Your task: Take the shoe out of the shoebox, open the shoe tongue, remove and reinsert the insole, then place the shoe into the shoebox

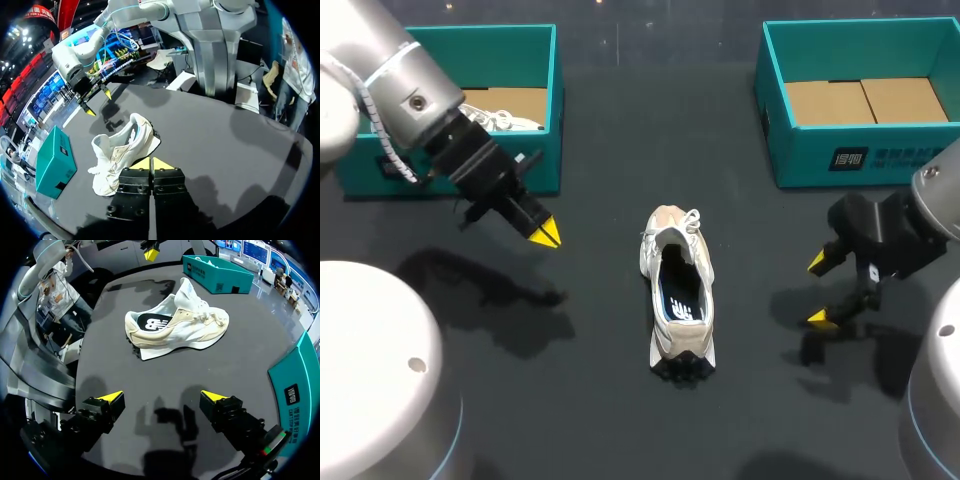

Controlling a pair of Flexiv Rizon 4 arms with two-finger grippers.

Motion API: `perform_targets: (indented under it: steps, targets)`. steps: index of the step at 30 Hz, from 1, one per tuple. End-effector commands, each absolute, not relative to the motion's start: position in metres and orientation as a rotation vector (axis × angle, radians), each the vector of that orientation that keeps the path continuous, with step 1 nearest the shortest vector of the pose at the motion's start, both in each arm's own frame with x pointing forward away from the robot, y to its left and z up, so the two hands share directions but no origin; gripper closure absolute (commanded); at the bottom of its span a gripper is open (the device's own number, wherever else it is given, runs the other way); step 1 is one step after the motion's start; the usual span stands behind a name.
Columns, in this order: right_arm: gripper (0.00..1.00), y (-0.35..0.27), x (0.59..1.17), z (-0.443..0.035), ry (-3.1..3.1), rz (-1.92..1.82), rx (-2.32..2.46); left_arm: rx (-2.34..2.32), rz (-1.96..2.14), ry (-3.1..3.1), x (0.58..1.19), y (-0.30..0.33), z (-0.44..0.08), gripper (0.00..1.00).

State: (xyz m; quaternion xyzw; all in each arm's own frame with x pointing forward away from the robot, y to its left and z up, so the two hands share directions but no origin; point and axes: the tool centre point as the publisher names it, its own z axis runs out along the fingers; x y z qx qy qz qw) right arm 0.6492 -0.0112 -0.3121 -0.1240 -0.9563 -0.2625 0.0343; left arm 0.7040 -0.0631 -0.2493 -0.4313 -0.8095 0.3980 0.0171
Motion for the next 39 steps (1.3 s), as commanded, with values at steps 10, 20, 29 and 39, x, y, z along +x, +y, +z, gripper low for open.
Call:
perform_targets:
  steps: [10,20,29,39]
  targets:
    - [0.0,-0.011,0.647,-0.312,-2.944,-0.806,-0.384,-1.569,1.073,-2.407,0.717,-0.105,-0.247,1.0]
    - [0.0,-0.025,0.648,-0.309,-2.95,-0.809,-0.396,-1.768,0.879,-2.301,0.712,-0.152,-0.244,1.0]
    - [0.0,-0.05,0.652,-0.305,-2.964,-0.8,-0.422,-1.903,0.722,-2.221,0.7,-0.189,-0.26,1.0]
    - [0.0,-0.059,0.65,-0.307,-2.957,-0.823,-0.409,-1.975,0.592,-2.114,0.687,-0.208,-0.275,1.0]
